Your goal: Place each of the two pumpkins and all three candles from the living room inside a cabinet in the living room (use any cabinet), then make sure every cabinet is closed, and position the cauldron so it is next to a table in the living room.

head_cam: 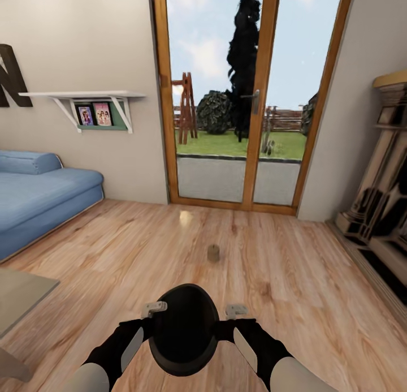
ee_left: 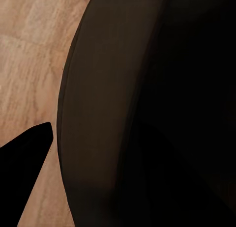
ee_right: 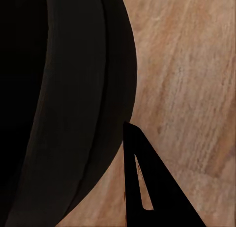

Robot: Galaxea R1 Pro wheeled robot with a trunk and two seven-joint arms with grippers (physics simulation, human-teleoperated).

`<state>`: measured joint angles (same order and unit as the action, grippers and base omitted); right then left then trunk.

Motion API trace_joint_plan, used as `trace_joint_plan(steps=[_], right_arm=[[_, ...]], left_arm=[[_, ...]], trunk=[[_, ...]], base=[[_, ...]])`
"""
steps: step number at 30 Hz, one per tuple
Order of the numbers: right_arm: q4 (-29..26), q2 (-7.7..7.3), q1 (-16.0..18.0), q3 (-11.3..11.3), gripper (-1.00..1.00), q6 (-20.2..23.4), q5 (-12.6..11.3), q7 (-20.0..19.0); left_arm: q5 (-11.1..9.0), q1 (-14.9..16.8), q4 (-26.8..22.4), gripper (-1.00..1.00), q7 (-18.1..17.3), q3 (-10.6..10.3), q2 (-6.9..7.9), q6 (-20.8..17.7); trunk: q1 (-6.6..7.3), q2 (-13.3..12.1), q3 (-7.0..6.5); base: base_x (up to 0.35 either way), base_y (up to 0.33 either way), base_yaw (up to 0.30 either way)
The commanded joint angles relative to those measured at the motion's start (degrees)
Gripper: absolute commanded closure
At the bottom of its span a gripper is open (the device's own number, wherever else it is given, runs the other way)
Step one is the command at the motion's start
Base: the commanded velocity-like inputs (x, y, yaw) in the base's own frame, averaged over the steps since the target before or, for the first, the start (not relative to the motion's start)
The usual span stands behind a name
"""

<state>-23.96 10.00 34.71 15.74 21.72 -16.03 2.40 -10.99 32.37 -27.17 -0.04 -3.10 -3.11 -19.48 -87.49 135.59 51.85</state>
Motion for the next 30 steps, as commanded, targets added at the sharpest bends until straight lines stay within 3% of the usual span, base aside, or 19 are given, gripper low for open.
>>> trace_joint_plan(steps=[1, 14, 30], right_arm=[[0.0, 0.0, 0.0, 0.2, 1.0, 0.2, -0.1, 0.3], [0.0, 0.0, 0.0, 0.2, 1.0, 0.2, -0.1, 0.3], [0.0, 0.0, 0.0, 0.3, 1.0, 0.2, -0.1, 0.3]], left_arm=[[-0.8, 0.1, -0.3, 1.0, 0.1, 0.0, 0.04, -0.3], [-0.8, 0.1, -0.3, 1.0, 0.1, 0.0, 0.04, -0.3], [-0.8, 0.1, -0.3, 1.0, 0.1, -0.1, 0.04, -0.3]], trunk=[[-0.01, 0.0, 0.05], [-0.01, 0.0, 0.05], [-0.01, 0.0, 0.05]], base=[[0.294, -0.197, 0.274], [0.24, -0.176, 0.276], [0.043, -0.136, 0.276]])
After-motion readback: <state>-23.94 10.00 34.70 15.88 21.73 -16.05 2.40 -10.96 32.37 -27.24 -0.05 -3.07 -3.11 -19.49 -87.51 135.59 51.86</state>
